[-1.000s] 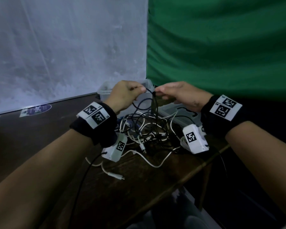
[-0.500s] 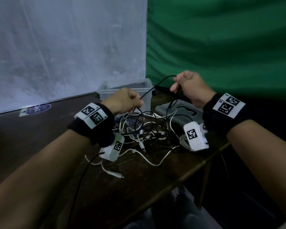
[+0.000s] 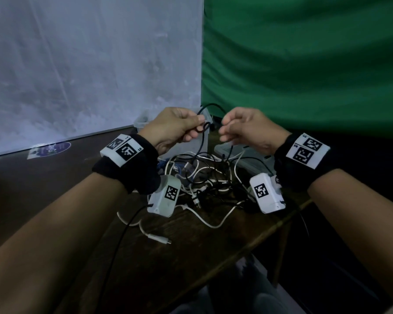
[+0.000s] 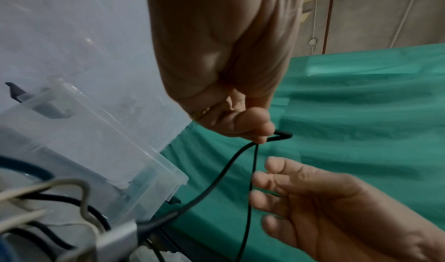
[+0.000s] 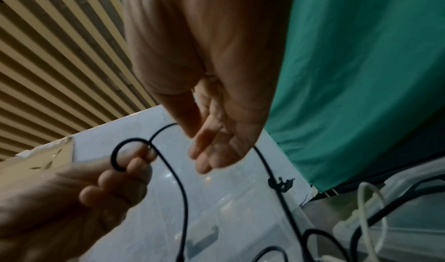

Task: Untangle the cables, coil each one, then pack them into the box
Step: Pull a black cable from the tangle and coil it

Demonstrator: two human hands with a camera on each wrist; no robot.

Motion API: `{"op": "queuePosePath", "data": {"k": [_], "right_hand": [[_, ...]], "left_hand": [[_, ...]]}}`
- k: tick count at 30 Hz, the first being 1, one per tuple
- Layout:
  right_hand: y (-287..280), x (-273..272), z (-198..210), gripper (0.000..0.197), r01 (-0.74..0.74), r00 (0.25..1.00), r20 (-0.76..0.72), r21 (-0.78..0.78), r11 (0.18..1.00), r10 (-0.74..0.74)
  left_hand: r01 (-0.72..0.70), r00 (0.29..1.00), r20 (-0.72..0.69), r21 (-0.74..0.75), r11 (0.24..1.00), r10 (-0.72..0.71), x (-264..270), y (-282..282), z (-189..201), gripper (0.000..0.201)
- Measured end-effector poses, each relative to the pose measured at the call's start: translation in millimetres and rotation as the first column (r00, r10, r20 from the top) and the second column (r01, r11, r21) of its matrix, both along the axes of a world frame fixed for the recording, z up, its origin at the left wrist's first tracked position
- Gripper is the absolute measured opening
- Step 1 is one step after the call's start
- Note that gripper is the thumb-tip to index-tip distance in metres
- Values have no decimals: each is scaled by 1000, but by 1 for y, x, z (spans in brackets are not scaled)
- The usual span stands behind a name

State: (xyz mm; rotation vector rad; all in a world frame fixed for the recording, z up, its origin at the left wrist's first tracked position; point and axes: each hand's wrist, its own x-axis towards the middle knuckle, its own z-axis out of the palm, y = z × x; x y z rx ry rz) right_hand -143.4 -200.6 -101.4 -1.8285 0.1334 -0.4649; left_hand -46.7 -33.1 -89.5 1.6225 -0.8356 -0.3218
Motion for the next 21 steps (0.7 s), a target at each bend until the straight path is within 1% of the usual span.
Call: {"op": "queuePosePath", "data": {"k": [2, 4, 5, 7, 8, 9, 12, 15, 16, 17, 19, 21], "right_hand": [[8, -1, -1, 23, -127, 991, -61, -92, 988, 122], [14, -1, -3, 26, -186, 982, -74, -174, 967, 175], [17, -2, -3, 22, -192, 981, -54, -189, 963, 185], [19, -4, -2, 7, -173, 985, -25, -228, 958, 171], [18, -5, -1, 4, -157, 987, -24, -248, 956, 156], [16, -5, -1, 9, -146, 989, -23, -252, 957, 145], [9, -5, 0, 16, -159, 987, -5, -156, 975, 160], [4, -6, 0, 21, -175, 985, -25, -148, 973, 173], [2, -7, 0, 22, -178, 984, -38, -138, 974, 175], [1, -8, 1, 23, -178, 984, -56, -126, 976, 172], [-2, -11, 2, 24, -178, 982, -85, -107, 978, 169], [-4, -14, 2, 22, -200, 977, -93, -94, 975, 191]], "left_hand": [[46, 999, 13, -17, 999, -46, -3, -1, 1, 14], [62, 998, 29, -24, 998, -61, -5, -2, 3, 14], [57, 998, 38, -19, 998, -56, -6, -1, 4, 13], [26, 998, 51, -18, 999, -25, -8, -1, 6, 11], [-5, 999, 52, -27, 1000, 7, -7, 0, 7, 12], [-48, 997, 50, -38, 998, 50, -5, 1, 7, 13], [-194, 979, 42, -69, 979, 197, 3, 3, 5, 17], [-314, 949, -28, -151, 937, 314, 9, 5, 3, 8], [-342, 939, -42, -174, 923, 340, 11, 7, 2, 13], [-359, 933, -45, -186, 914, 357, 13, 8, 2, 14], [-354, 934, -38, -196, 914, 354, 15, 9, 2, 8], [-308, 951, -54, -219, 926, 304, 14, 8, 2, 16]]}}
